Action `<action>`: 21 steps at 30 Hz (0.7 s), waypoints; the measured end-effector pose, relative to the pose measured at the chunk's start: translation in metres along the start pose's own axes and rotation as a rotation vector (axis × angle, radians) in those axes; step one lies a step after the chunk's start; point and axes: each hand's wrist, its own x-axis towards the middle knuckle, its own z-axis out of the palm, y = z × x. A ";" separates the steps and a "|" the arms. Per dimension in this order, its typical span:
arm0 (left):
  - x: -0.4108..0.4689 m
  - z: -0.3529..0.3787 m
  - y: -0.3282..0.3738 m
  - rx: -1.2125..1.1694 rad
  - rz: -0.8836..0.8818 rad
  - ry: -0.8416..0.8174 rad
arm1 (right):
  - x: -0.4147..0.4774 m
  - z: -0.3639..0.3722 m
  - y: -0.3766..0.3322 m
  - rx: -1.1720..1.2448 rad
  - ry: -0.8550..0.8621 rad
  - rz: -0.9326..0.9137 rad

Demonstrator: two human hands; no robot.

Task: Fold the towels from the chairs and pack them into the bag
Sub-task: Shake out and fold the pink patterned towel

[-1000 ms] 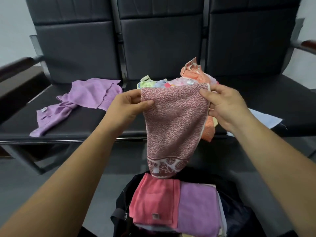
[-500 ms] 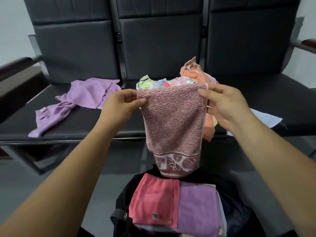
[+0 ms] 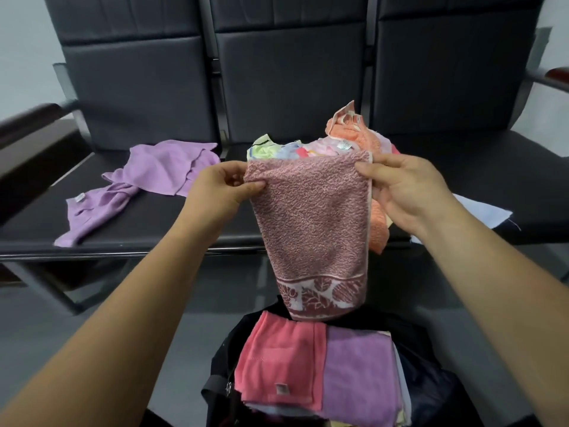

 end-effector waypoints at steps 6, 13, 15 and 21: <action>0.001 0.001 -0.007 -0.049 -0.062 0.057 | 0.002 -0.001 0.005 -0.056 0.058 0.003; 0.000 0.002 -0.004 -0.314 -0.114 0.175 | 0.000 -0.003 -0.005 0.279 -0.224 0.097; 0.000 0.003 -0.003 -0.331 -0.088 0.165 | 0.000 -0.003 -0.005 0.234 -0.206 0.078; -0.003 0.002 0.001 -0.333 -0.045 0.148 | -0.004 -0.001 0.002 -0.077 -0.047 -0.146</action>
